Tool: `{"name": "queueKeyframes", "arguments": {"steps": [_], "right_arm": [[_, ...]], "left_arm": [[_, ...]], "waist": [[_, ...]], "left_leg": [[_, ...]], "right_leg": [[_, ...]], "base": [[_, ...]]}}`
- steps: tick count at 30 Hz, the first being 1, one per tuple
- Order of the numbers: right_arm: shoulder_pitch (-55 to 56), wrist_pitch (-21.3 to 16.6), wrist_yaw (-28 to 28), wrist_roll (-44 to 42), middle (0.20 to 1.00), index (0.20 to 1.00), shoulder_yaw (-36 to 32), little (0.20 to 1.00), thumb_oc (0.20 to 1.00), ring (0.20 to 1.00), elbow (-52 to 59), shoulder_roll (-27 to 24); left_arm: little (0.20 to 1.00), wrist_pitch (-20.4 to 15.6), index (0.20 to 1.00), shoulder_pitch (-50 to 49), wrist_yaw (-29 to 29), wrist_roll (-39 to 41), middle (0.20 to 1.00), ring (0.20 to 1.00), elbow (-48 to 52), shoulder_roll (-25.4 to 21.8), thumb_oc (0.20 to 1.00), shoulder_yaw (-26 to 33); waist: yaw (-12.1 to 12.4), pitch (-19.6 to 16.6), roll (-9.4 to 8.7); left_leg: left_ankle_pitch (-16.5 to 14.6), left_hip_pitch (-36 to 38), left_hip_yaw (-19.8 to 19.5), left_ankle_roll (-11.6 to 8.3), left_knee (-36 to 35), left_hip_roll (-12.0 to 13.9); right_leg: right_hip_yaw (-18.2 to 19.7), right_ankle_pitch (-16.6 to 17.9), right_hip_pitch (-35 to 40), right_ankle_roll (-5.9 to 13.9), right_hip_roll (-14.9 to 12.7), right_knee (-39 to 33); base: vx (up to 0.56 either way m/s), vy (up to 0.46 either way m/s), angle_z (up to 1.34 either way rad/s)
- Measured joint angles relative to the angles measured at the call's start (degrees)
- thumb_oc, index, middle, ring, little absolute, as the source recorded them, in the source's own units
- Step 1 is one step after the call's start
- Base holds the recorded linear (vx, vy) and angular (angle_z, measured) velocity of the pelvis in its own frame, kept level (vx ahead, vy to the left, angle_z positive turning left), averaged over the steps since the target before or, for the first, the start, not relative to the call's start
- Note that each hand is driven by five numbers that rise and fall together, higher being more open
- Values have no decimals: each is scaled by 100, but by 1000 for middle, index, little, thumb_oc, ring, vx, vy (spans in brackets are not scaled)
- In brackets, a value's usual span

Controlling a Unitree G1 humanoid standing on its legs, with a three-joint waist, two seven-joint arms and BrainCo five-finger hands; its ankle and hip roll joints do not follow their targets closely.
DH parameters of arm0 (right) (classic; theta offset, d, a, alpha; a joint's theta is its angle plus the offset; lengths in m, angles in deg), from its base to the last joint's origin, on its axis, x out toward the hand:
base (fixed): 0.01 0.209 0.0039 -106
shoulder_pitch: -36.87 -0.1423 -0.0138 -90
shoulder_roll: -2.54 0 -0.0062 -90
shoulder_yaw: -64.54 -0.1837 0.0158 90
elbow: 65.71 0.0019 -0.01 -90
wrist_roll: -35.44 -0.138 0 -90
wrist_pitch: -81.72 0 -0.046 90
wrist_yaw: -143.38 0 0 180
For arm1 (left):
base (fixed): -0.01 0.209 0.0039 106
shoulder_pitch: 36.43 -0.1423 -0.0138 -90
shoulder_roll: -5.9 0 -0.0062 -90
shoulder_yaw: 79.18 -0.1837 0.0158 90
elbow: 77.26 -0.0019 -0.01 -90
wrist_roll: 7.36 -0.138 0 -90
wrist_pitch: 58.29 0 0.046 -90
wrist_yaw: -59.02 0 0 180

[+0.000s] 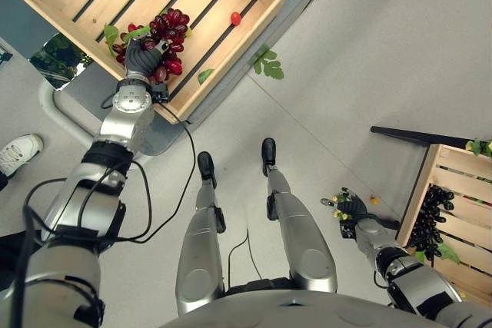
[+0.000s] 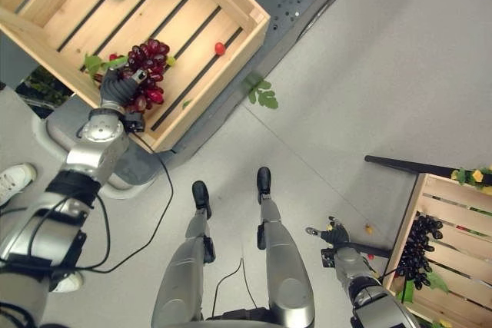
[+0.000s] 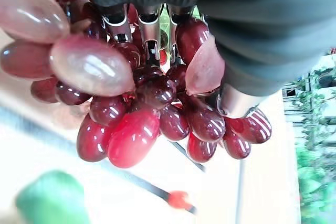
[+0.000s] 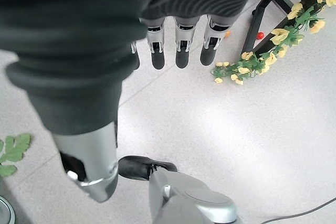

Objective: Pick up the fruits from the basket on one side to the basket on the other side

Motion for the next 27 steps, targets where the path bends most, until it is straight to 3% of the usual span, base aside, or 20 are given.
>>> {"name": "queueKeyframes", "arguments": {"steps": [11, 18, 27], "right_arm": [[180, 43, -103, 86, 1000, 1000, 9, 1000, 1000, 1000, 943, -46], [229, 45, -223, 296, 1000, 1000, 44, 1000, 1000, 1000, 1742, -144], [306, 74, -487, 782, 1000, 1000, 248, 1000, 1000, 1000, 3852, -950]], "left_arm": [[200, -124, 200, -1303, 164, 478, 200, 200, 1506, 100, 200, 438], [200, -169, 200, -1804, 293, 518, 200, 200, 1821, 256, 200, 555], [200, -167, 200, -2316, 461, 575, 200, 200, 1997, 544, 200, 711]], "waist": [[143, -14, -4], [206, -23, -1], [364, -256, 46]], "left_leg": [[0, 230, 3, -2, -1, 2], [-7, 432, 9, -1, -1, -8], [-17, 635, 31, -5, -2, -18]], "right_leg": [[13, 4, 232, 4, 4, -2], [24, 0, 429, 12, -2, -4], [52, -6, 619, 27, -9, -6]], "base": [[7, 12, 0], [7, 6, 0], [15, 14, -1]]}}
